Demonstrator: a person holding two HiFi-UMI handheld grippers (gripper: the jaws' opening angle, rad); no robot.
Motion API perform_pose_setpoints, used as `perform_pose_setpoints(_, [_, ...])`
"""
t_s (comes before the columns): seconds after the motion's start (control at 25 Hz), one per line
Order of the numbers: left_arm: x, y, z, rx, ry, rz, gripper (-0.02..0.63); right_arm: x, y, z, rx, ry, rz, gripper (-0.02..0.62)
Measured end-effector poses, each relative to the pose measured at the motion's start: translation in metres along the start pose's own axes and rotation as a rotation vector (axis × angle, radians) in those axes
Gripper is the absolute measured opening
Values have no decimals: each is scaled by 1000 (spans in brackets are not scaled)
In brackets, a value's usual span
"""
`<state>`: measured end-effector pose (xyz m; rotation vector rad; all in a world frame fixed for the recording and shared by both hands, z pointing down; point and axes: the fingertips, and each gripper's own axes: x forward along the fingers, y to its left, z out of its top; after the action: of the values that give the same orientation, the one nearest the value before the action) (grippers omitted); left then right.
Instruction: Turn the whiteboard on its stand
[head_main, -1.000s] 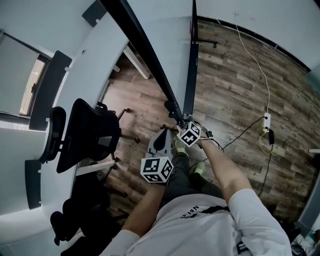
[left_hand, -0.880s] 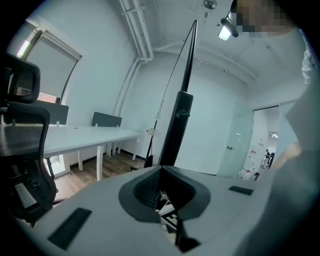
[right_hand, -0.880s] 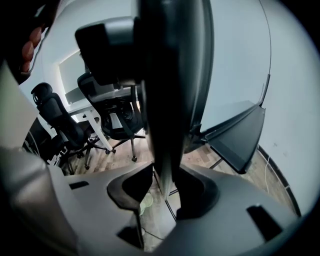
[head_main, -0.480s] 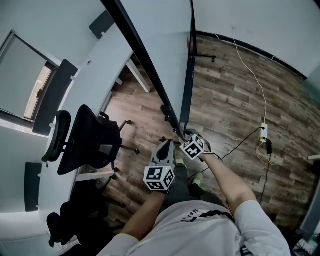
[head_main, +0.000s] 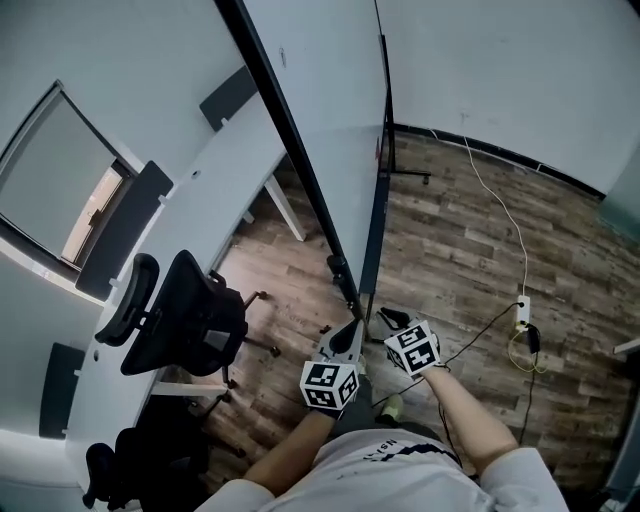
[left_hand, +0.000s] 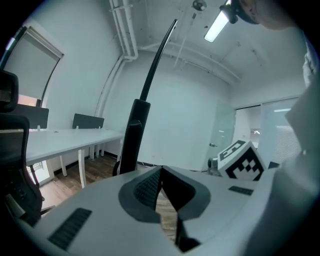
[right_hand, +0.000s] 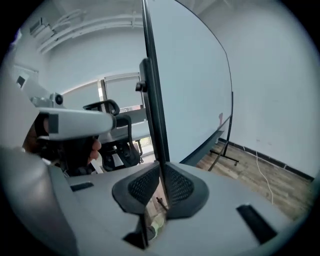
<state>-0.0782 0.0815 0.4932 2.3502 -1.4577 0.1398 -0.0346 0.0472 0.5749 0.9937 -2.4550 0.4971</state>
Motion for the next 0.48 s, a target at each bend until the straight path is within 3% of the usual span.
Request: perform_pose_setpoints(0.48, [-19, -31, 54, 17, -26, -92, 12, -86, 23, 106, 13, -266, -24, 31])
